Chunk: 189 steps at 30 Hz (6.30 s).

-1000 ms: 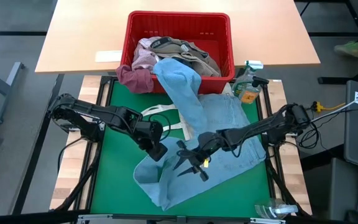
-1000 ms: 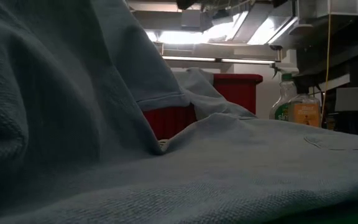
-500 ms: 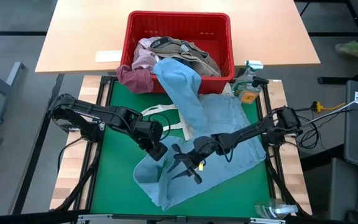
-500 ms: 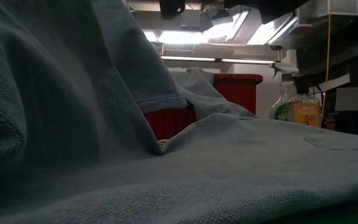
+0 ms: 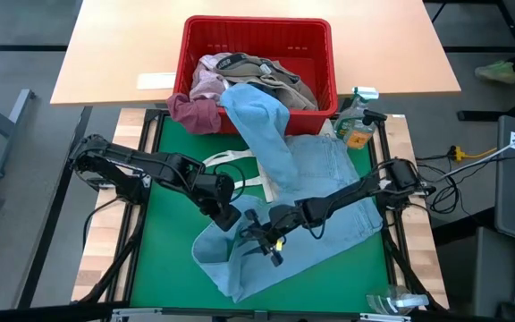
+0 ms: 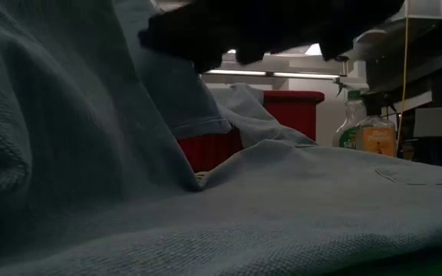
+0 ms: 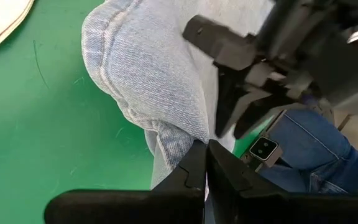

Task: Fold Laundry from Bin
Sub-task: Fold the blue pants from the red laundry basket

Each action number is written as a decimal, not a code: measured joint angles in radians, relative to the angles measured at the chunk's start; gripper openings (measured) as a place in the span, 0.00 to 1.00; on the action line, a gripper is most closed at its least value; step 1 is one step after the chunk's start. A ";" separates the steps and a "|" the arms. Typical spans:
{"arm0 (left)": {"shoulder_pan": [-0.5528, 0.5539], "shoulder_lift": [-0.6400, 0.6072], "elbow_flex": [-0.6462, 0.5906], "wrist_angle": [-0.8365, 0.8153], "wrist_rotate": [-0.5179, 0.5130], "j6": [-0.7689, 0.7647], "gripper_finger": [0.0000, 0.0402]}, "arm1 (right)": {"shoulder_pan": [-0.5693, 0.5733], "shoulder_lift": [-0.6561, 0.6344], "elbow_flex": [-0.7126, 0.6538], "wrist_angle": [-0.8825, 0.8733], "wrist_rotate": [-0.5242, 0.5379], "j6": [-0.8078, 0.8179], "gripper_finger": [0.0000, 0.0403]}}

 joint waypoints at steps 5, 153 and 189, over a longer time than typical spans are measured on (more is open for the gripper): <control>0.000 0.000 0.000 -0.001 0.000 0.000 0.00 | -0.001 0.061 0.042 0.036 0.035 0.000 0.33; -0.402 0.025 0.093 0.012 0.069 -0.257 0.02 | -0.259 -0.231 0.165 -1.244 0.340 0.078 0.03; -0.258 0.024 -0.380 -0.189 -0.314 -0.255 0.22 | -0.263 -0.149 0.163 -1.194 0.629 0.079 0.03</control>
